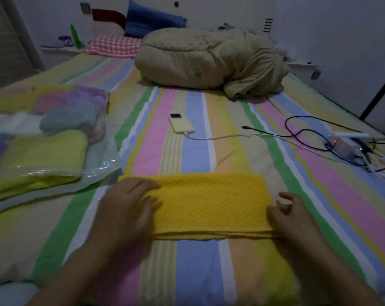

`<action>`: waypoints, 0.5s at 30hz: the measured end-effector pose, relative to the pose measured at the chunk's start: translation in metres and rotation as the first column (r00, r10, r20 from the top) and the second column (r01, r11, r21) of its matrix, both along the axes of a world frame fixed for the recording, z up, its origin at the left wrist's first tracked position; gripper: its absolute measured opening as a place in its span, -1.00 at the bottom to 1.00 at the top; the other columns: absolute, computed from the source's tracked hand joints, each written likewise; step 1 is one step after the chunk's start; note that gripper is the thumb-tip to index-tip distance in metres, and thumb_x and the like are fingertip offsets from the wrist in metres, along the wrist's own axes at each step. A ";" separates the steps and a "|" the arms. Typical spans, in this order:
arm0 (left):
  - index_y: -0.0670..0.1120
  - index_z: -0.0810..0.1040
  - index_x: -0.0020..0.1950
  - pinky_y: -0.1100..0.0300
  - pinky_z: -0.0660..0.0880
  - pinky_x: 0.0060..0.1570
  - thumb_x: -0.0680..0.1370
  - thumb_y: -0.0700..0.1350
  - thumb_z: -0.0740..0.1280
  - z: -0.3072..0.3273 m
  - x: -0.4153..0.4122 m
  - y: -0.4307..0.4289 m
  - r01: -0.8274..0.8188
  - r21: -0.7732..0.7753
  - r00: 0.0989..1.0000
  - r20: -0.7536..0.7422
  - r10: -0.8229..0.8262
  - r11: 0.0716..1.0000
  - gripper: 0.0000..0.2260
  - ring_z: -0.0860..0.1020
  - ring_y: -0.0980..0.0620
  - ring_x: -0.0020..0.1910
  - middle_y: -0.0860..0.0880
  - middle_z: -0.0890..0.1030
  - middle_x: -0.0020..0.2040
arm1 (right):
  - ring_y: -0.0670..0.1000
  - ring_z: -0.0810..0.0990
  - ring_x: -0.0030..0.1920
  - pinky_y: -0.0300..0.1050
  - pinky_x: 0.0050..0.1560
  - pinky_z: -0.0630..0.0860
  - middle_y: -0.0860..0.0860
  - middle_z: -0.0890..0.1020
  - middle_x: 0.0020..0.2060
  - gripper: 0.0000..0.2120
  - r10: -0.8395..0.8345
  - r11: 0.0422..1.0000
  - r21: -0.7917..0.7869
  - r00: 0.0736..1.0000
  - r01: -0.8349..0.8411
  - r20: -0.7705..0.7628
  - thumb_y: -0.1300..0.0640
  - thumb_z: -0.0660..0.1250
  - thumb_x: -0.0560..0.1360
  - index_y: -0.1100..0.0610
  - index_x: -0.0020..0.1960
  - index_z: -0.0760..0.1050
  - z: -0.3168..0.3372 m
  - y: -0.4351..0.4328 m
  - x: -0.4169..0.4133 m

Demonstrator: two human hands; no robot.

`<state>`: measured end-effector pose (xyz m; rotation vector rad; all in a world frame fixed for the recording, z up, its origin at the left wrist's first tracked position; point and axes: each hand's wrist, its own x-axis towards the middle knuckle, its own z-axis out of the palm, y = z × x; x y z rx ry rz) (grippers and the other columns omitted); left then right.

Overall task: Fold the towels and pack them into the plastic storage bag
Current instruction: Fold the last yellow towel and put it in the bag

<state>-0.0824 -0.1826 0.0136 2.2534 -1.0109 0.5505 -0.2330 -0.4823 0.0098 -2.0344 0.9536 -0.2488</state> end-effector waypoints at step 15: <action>0.03 0.20 0.53 -0.08 0.03 0.49 0.60 0.24 -0.08 -0.048 0.022 -0.084 0.149 0.228 0.979 -0.174 -0.110 0.962 -0.45 0.00 0.01 0.56 -0.04 0.08 0.58 | 0.02 0.60 0.05 -0.06 0.10 0.51 -0.05 0.63 0.02 -0.68 -0.457 0.884 0.348 0.727 0.311 0.512 0.20 0.42 0.45 0.04 0.18 0.49 -0.012 0.103 0.046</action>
